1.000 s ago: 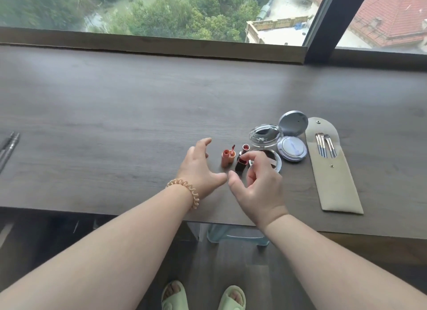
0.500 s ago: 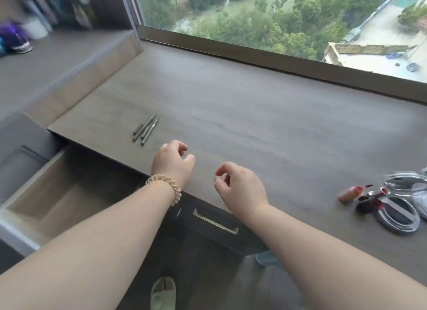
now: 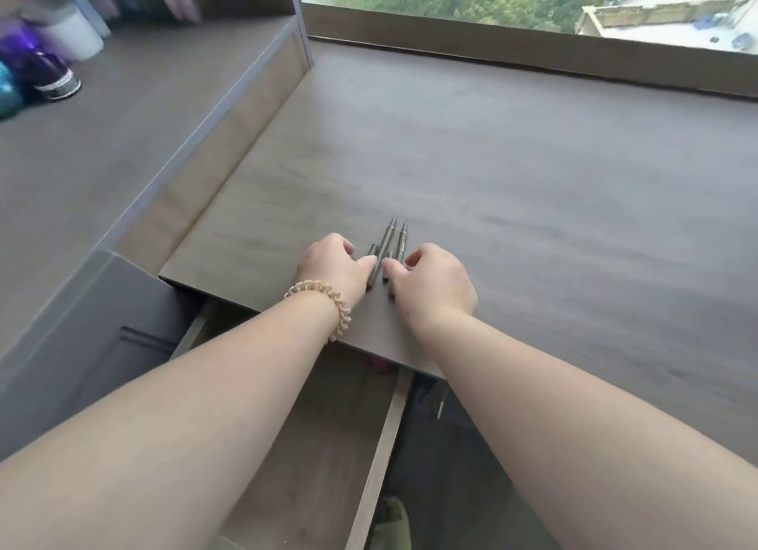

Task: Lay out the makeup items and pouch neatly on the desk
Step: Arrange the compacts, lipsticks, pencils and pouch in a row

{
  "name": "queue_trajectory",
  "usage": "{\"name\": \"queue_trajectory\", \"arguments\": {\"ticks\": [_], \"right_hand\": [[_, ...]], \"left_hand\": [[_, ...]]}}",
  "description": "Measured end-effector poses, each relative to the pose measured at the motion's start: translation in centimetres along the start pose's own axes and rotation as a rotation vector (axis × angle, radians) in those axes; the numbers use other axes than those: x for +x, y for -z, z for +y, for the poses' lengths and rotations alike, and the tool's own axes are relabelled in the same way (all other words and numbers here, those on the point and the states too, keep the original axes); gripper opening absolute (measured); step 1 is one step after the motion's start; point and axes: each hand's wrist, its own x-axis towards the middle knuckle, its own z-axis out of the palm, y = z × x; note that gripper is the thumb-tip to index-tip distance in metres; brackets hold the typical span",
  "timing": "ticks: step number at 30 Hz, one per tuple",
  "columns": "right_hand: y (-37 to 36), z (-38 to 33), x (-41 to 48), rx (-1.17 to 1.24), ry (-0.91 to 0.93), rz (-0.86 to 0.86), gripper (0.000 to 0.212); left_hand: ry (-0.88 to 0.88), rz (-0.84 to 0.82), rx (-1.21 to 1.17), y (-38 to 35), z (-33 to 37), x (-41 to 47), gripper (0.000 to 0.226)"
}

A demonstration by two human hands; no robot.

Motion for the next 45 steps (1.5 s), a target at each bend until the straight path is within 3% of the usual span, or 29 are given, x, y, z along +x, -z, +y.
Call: {"name": "queue_trajectory", "arguments": {"ticks": [4, 9, 14, 17, 24, 30, 38, 45], "right_hand": [[-0.8, -1.9, 1.6, -0.048, -0.044, -0.020, 0.033], [-1.6, -2.9, 2.3, 0.062, -0.145, -0.061, 0.014], [-0.4, -2.4, 2.4, 0.183, -0.245, -0.076, 0.019], [0.9, -1.8, 2.0, 0.209, -0.271, -0.093, 0.027], [2.2, 0.0, 1.5, 0.358, -0.313, -0.120, 0.017], [7.4, 5.8, -0.6, 0.507, -0.384, -0.017, 0.032], [16.9, 16.8, -3.6, 0.432, -0.395, 0.201, 0.016], [23.0, 27.3, -4.5, 0.417, -0.384, 0.224, 0.012]], "left_hand": [[-0.026, -0.081, 0.080, 0.9, 1.1, 2.0, 0.027], [0.008, -0.219, 0.068, 1.5, 2.0, 2.8, 0.019], [0.139, -0.338, -0.133, 0.7, 3.5, 2.2, 0.019], [0.136, -0.369, -0.105, 0.2, 4.2, 1.6, 0.011], [0.062, -0.433, -0.157, -1.0, 5.3, 0.7, 0.017], [-0.033, -0.581, -0.309, -4.0, 10.1, -4.1, 0.017], [-0.065, -0.714, -0.419, -12.3, 18.9, -13.6, 0.024], [-0.046, -0.651, -0.468, -20.2, 25.3, -21.3, 0.017]]}}
